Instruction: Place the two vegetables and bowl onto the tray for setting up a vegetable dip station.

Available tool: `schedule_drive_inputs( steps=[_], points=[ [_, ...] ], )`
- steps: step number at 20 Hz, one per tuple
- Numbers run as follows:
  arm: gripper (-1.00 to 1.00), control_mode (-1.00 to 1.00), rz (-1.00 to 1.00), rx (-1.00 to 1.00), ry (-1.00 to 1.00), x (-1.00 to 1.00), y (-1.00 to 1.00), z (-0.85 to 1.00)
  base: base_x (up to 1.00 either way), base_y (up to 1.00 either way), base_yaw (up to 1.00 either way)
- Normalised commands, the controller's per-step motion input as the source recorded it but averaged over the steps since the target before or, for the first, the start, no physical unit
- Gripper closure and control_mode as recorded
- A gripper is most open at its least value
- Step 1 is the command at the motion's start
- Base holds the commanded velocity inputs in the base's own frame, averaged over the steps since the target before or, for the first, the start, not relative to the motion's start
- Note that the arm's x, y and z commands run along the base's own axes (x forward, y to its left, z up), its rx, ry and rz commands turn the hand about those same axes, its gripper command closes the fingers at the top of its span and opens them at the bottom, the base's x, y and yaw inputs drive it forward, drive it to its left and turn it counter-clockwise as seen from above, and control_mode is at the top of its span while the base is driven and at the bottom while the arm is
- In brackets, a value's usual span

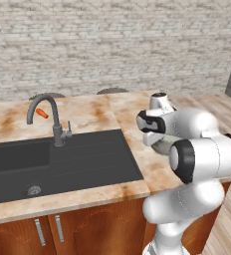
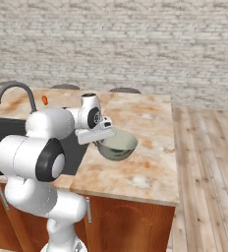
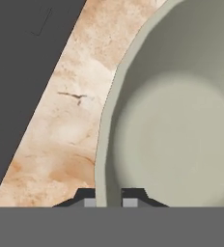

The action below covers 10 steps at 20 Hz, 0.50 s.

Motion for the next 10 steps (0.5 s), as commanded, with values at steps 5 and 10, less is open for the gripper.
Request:
schedule_drive_inputs(
  steps=[5, 10],
  points=[
    [1.0, -1.0, 0.0, 0.0, -0.02, -0.28, 0.12, 0.32, 0.0, 0.0, 0.0],
    [1.0, -1.0, 0.0, 0.01, 0.0, -0.31, 0.11, 0.3, 0.0, 0.0, 0.0]
  ],
)
